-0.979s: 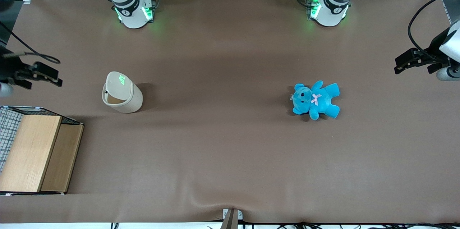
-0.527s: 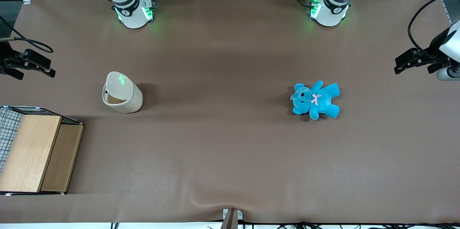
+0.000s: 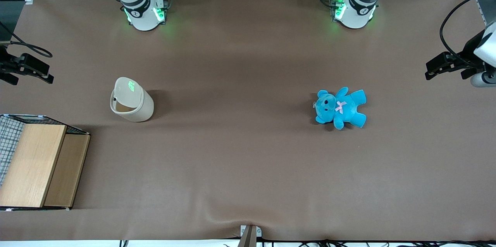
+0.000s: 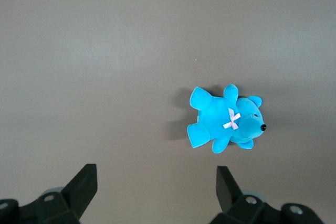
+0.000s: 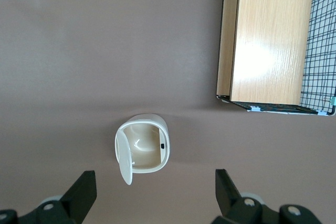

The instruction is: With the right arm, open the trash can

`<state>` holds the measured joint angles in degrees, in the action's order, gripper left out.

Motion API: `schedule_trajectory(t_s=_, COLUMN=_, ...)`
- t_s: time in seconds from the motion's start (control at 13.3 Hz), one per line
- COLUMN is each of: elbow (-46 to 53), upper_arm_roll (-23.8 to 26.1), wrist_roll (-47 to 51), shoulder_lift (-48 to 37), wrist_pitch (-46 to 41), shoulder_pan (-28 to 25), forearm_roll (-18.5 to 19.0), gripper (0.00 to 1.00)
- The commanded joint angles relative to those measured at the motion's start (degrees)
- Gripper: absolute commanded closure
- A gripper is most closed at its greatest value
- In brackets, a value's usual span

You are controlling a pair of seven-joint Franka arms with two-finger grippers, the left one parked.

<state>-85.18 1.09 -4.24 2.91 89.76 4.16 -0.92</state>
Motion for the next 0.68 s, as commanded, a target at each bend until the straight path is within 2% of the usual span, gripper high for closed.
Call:
schedule_trajectory(t_s=0.0, elbow=-1.04, upper_arm_roll=0.84, wrist_roll=0.28, shoulder_lift=-1.24, wrist_pitch=-0.46, shoulder_pan=1.03, forearm_roll=1.09, gripper=0.0)
schedule_trajectory(t_s=0.6, elbow=-0.43, upper_arm_roll=1.02, wrist_roll=0.11, shoulder_lift=-0.62, wrist_pitch=-0.37, shoulder_pan=0.68, forearm_roll=1.09, gripper=0.0)
